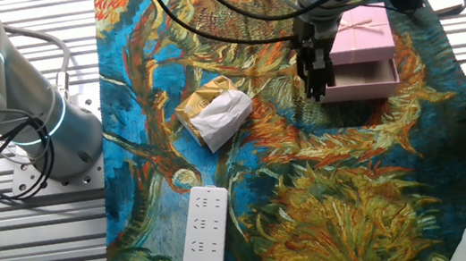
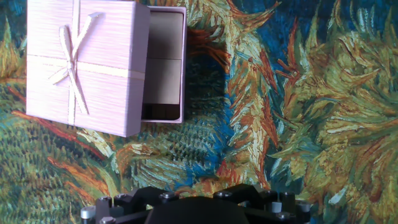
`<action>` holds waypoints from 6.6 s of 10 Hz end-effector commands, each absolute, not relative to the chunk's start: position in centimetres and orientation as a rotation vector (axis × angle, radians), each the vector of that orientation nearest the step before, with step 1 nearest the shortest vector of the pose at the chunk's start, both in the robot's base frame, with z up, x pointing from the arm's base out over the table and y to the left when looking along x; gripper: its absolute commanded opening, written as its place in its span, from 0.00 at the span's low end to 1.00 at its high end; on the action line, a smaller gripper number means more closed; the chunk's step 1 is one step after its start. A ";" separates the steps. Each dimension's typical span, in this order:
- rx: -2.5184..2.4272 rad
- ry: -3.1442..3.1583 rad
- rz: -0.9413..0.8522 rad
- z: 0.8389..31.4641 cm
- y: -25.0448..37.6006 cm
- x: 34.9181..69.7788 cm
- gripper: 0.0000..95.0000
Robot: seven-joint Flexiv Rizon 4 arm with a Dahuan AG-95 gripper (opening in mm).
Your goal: Slide the outer casing onto the gift box
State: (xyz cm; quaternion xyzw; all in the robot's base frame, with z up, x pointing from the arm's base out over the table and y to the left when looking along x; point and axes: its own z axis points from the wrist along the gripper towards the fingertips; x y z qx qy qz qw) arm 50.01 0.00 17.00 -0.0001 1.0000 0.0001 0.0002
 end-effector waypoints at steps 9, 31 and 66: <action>-0.171 3.131 0.019 17.0 0.0 50.0 0.00; -0.586 3.117 0.189 17.2 0.3 50.1 0.00; -0.438 3.126 -0.235 4.7 24.0 60.7 0.00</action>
